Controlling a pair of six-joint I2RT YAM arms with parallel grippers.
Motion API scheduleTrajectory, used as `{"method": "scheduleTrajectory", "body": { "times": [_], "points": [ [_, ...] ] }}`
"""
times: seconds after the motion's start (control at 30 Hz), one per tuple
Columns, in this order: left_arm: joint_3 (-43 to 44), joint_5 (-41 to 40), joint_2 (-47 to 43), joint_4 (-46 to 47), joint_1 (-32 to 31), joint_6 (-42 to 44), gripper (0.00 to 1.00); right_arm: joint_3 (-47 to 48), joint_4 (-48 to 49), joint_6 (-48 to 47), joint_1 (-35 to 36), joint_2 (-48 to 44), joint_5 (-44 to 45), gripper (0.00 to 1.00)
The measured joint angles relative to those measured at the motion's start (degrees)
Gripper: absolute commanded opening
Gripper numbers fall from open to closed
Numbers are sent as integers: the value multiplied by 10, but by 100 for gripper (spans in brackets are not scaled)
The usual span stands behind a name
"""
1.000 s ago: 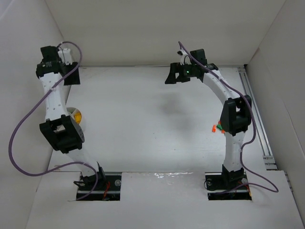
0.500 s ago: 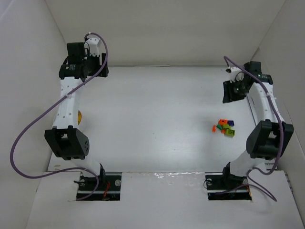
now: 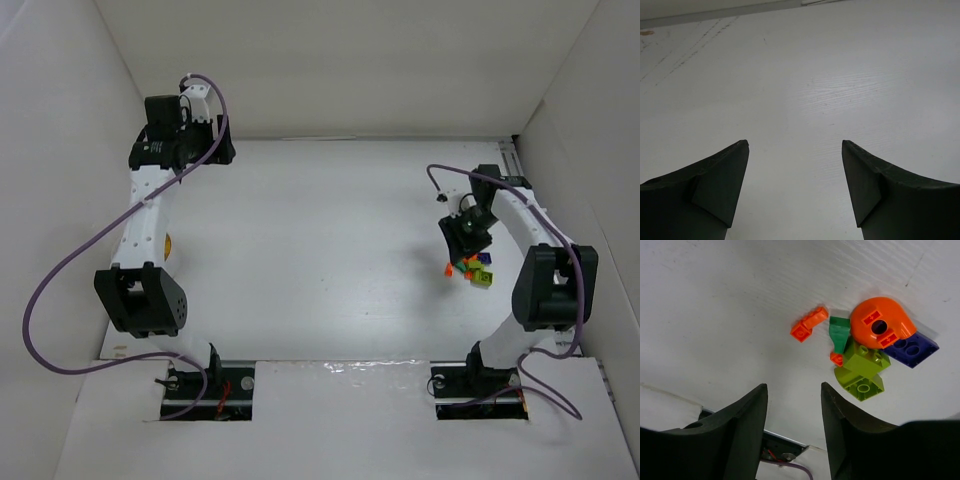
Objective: Sort the legos into containers by color
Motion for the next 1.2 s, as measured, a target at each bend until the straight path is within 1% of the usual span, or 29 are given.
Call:
{"method": "scheduleTrajectory", "body": {
  "times": [0.1, 0.3, 0.57, 1.2],
  "points": [
    [-5, 1, -2, 2, 0, -3, 72, -13, 10, 3, 10, 7, 13, 51],
    [-7, 3, -3, 5, 0, -8, 75, -14, 39, 14, 21, 44, 29, 51],
    [-7, 4, -4, 7, 0, -10, 75, -10, 54, 21, 32, 90, 40, 52],
    [-7, 5, -3, 7, 0, -15, 75, -7, 60, 22, 19, 97, 91, 53]
  ]
}}
